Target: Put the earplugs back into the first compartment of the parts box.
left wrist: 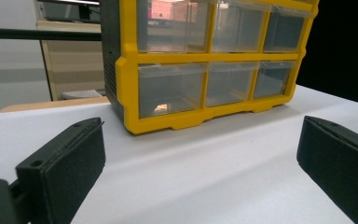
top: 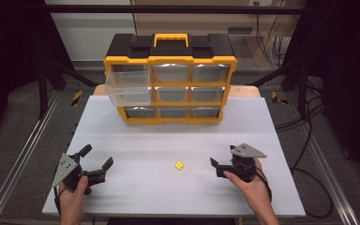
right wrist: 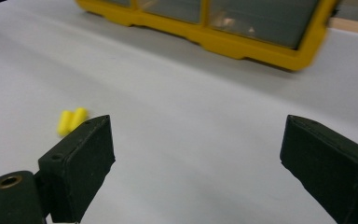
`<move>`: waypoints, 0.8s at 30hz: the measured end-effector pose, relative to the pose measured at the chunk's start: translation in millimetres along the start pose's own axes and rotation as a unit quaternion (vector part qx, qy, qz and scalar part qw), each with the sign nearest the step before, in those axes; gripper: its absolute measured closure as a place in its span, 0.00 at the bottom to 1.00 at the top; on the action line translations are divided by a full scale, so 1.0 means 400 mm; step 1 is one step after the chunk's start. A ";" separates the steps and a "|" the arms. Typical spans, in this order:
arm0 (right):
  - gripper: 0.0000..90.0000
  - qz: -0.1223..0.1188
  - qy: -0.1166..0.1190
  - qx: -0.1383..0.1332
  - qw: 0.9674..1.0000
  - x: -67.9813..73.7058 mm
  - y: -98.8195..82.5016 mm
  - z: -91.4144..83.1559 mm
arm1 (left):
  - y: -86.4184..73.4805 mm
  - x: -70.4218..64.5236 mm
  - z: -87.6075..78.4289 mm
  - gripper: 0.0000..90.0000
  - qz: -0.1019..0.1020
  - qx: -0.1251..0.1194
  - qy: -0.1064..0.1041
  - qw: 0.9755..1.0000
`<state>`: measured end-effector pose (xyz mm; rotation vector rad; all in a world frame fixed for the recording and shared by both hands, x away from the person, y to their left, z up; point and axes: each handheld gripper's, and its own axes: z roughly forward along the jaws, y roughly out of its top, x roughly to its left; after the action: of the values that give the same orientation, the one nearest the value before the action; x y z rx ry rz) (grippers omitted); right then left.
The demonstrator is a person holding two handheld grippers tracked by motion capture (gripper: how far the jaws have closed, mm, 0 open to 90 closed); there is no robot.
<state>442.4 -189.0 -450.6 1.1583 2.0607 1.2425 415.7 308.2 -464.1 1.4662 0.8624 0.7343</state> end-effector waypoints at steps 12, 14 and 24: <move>0.26 -0.017 0.052 0.066 0.996 0.117 0.037 0.108 | -0.002 -0.024 0.018 0.01 0.023 0.017 -0.020 0.999; 0.33 -0.021 0.054 0.079 0.995 0.137 0.044 0.125 | -0.003 -0.027 0.021 0.01 0.025 0.018 -0.022 0.999; 0.71 -0.027 0.085 0.121 0.989 0.190 0.063 0.180 | -0.005 -0.028 0.023 0.01 0.025 0.023 -0.025 0.999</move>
<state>465.2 -84.2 -461.1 1.1251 2.4075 1.1237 417.7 293.9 -466.3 1.5450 0.8116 0.7154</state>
